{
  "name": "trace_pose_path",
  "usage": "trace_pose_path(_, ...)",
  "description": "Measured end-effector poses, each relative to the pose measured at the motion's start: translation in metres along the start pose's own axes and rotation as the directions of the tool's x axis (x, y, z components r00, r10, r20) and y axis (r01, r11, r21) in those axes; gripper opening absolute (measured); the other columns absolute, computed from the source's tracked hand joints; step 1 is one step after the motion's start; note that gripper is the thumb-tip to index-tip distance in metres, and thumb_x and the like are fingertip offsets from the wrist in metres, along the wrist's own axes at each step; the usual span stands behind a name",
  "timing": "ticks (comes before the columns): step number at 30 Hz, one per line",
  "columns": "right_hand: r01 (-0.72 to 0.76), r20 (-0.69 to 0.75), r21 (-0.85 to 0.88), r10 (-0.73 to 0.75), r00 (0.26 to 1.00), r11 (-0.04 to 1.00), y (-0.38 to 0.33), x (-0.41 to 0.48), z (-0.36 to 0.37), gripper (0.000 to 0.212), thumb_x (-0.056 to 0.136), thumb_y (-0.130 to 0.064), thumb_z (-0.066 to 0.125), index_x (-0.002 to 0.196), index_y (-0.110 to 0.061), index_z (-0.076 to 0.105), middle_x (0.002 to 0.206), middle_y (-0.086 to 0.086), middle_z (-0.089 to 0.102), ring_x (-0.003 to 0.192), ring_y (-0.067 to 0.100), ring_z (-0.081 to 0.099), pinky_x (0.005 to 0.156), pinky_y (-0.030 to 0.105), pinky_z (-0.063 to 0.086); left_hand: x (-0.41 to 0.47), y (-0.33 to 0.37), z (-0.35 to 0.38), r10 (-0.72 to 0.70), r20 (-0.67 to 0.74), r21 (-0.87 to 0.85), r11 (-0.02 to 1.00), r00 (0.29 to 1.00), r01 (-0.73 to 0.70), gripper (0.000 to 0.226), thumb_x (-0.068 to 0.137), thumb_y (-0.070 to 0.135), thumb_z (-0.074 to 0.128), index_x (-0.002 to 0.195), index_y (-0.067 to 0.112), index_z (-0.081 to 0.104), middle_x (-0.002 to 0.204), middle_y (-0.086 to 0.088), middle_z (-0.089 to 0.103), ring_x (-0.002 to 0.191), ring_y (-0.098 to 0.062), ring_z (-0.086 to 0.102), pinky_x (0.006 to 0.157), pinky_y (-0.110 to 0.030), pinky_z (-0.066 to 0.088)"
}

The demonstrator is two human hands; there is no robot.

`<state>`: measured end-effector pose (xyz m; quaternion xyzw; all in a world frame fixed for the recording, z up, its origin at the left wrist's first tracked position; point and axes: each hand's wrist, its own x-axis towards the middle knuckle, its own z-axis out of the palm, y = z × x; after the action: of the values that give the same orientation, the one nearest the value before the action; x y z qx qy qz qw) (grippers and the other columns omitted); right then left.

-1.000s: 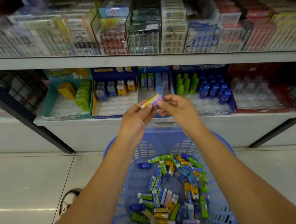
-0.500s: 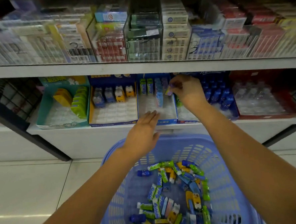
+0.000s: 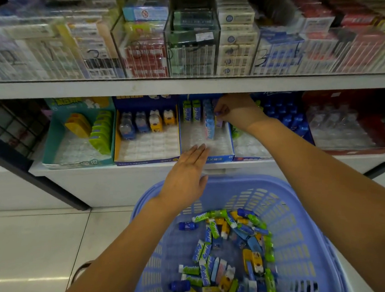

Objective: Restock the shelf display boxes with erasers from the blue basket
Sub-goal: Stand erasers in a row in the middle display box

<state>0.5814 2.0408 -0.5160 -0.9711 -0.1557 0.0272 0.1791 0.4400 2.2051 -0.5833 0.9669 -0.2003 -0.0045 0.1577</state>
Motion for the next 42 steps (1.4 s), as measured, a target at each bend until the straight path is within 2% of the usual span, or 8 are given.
trace_pose_path(4, -0.040, -0.008, -0.057, 0.039, 0.999, 0.998, -0.004, -0.003, 0.004, 0.030, 0.093, -0.018, 0.056, 0.120, -0.010, 0.064, 0.129, 0.016, 0.055, 0.120, 0.030, 0.049, 0.089, 0.023, 0.035, 0.000, -0.001, 0.002, -0.001, -0.006, -0.023, 1.000, 1.000, 0.001, 0.066, 0.099, 0.027, 0.044, 0.152, 0.016, 0.007, 0.160, 0.000, 0.007, 0.147, -0.016, 0.003, 0.119, -0.025, 0.003)
trace_pose_path(10, -0.160, 0.078, -0.113, 0.169, 0.983, 0.981, -0.020, 0.000, -0.006, 0.035, 0.093, -0.019, 0.057, 0.122, -0.002, 0.059, 0.130, 0.017, 0.055, 0.120, 0.028, 0.052, 0.096, 0.028, 0.043, -0.001, 0.003, -0.003, -0.001, 0.004, -0.053, 0.999, 1.000, 0.001, 0.065, 0.098, 0.025, 0.046, 0.152, 0.014, 0.011, 0.160, -0.001, 0.008, 0.148, -0.017, 0.004, 0.120, -0.026, 0.005)
trace_pose_path(15, -0.090, -0.121, 0.036, 0.094, 0.988, 0.995, -0.029, -0.051, -0.010, 0.028, 0.089, -0.020, 0.061, 0.113, -0.006, 0.062, 0.117, 0.013, 0.060, 0.104, 0.026, 0.058, 0.084, 0.027, 0.047, -0.026, 0.011, 0.017, -0.002, -0.240, -0.258, 0.964, 0.971, -0.062, 0.032, 0.096, 0.019, 0.052, 0.126, 0.012, 0.057, 0.128, -0.007, 0.059, 0.117, -0.023, 0.055, 0.095, -0.037, 0.049)
trace_pose_path(19, -0.093, 0.114, 0.345, 0.057, 0.992, 0.934, -0.022, -0.135, 0.039, 0.011, 0.079, -0.029, 0.074, 0.075, -0.021, 0.067, 0.067, -0.015, 0.060, 0.061, -0.004, 0.055, 0.054, 0.008, 0.040, -0.048, 0.014, 0.073, -0.106, 0.317, -0.259, 0.946, 0.942, 0.194, 0.025, 0.095, 0.019, 0.047, 0.116, 0.014, 0.060, 0.115, -0.007, 0.066, 0.102, -0.025, 0.062, 0.085, -0.030, 0.049)
trace_pose_path(24, -0.253, 0.721, 0.020, 0.162, 0.674, 0.967, 0.020, -0.206, 0.155, 0.008, 0.089, -0.020, 0.064, 0.089, -0.012, 0.067, 0.080, 0.009, 0.060, 0.070, 0.021, 0.054, 0.071, 0.031, 0.047, -0.089, 0.026, 0.139, 0.001, 0.798, -0.081, 0.991, 0.603, 0.105, 0.046, 0.094, 0.008, 0.046, 0.140, 0.012, 0.043, 0.130, -0.019, 0.054, 0.113, -0.034, 0.055, 0.091, -0.036, 0.045)
trace_pose_path(29, -0.220, 0.832, -0.167, 0.257, 0.491, 0.961, 0.054, -0.233, 0.224, 0.058, 0.091, -0.020, 0.061, 0.143, -0.007, 0.037, 0.145, 0.013, 0.041, 0.127, 0.030, 0.047, 0.102, 0.038, 0.043, -0.108, 0.032, 0.175, -0.012, 0.895, 0.009, 1.000, 0.446, 0.008, 0.049, 0.087, 0.003, 0.051, 0.136, 0.007, 0.046, 0.134, -0.020, 0.049, 0.114, -0.036, 0.054, 0.096, -0.042, 0.048)
trace_pose_path(37, -0.173, 0.828, -0.055, 0.142, 0.543, 0.983, 0.052, -0.236, 0.269, 0.080, 0.067, -0.038, 0.083, 0.132, -0.017, 0.043, 0.117, 0.009, 0.054, 0.103, 0.026, 0.057, 0.071, 0.027, 0.041, -0.105, 0.017, 0.194, -0.051, 0.879, -0.034, 0.985, 0.473, 0.170, 0.036, 0.084, 0.012, 0.062, 0.120, 0.005, 0.062, 0.120, -0.020, 0.061, 0.104, -0.036, 0.060, 0.089, -0.040, 0.052)
trace_pose_path(42, -0.251, 0.763, -0.056, 0.203, 0.614, 0.966, 0.060, -0.230, 0.271, 0.033, 0.076, -0.032, 0.076, 0.098, -0.012, 0.063, 0.086, 0.004, 0.056, 0.082, 0.018, 0.055, 0.067, 0.023, 0.042, -0.103, 0.023, 0.208, -0.134, 0.802, -0.133, 0.910, 0.582, 0.394, 0.031, 0.086, 0.024, 0.064, 0.103, -0.002, 0.064, 0.108, -0.022, 0.063, 0.101, -0.034, 0.060, 0.079, -0.037, 0.047)
